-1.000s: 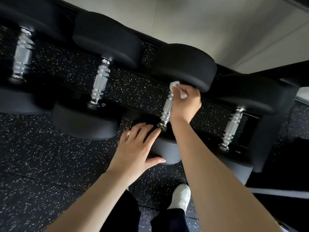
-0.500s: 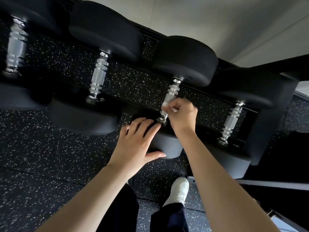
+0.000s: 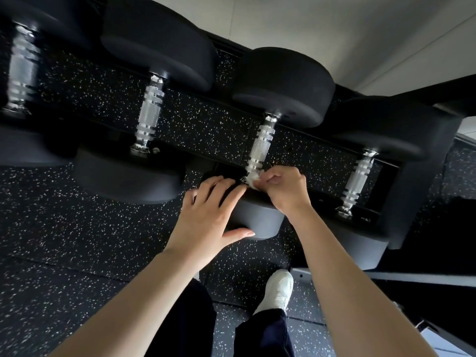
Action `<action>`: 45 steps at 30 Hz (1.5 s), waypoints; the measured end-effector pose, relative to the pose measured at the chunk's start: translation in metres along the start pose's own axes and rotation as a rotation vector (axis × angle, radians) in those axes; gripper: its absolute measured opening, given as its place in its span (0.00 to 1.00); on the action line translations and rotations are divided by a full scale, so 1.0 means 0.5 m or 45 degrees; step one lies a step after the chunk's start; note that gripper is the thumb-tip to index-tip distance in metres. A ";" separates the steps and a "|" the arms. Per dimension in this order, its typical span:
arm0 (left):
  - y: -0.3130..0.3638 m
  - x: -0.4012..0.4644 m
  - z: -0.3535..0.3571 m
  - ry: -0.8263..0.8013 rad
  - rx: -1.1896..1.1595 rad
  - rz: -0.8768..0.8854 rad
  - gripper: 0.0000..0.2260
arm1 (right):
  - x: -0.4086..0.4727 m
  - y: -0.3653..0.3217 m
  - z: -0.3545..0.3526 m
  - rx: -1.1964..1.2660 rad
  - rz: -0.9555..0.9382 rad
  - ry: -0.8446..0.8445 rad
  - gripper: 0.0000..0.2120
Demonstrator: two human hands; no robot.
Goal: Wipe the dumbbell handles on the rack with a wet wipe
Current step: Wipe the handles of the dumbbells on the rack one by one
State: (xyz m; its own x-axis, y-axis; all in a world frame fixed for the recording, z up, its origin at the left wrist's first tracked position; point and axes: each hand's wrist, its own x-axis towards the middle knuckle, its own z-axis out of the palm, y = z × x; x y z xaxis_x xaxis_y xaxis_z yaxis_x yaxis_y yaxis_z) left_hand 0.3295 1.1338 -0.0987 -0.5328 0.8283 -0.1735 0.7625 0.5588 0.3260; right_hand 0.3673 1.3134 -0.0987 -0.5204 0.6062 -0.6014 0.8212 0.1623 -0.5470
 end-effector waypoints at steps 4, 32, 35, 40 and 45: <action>0.002 -0.001 0.002 0.019 0.003 -0.001 0.33 | 0.011 -0.010 0.009 0.272 0.179 0.066 0.08; -0.007 -0.001 0.004 0.049 -0.013 0.047 0.34 | 0.140 -0.028 -0.014 1.423 0.049 -0.075 0.06; -0.006 -0.002 0.006 0.077 -0.017 0.051 0.34 | 0.151 -0.014 -0.018 1.476 0.045 -0.203 0.08; -0.003 -0.003 0.010 0.107 -0.028 0.056 0.33 | 0.156 0.011 -0.021 1.494 0.011 -0.343 0.11; -0.001 -0.002 0.010 0.129 -0.028 0.043 0.33 | 0.153 0.023 -0.031 1.405 -0.038 -0.420 0.13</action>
State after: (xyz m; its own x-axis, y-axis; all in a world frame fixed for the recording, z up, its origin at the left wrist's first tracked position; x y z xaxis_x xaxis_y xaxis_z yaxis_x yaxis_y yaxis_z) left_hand 0.3317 1.1330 -0.1034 -0.5419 0.8377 -0.0675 0.7732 0.5284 0.3507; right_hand 0.3405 1.3735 -0.1418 -0.7056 0.3539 -0.6139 0.2407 -0.6951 -0.6774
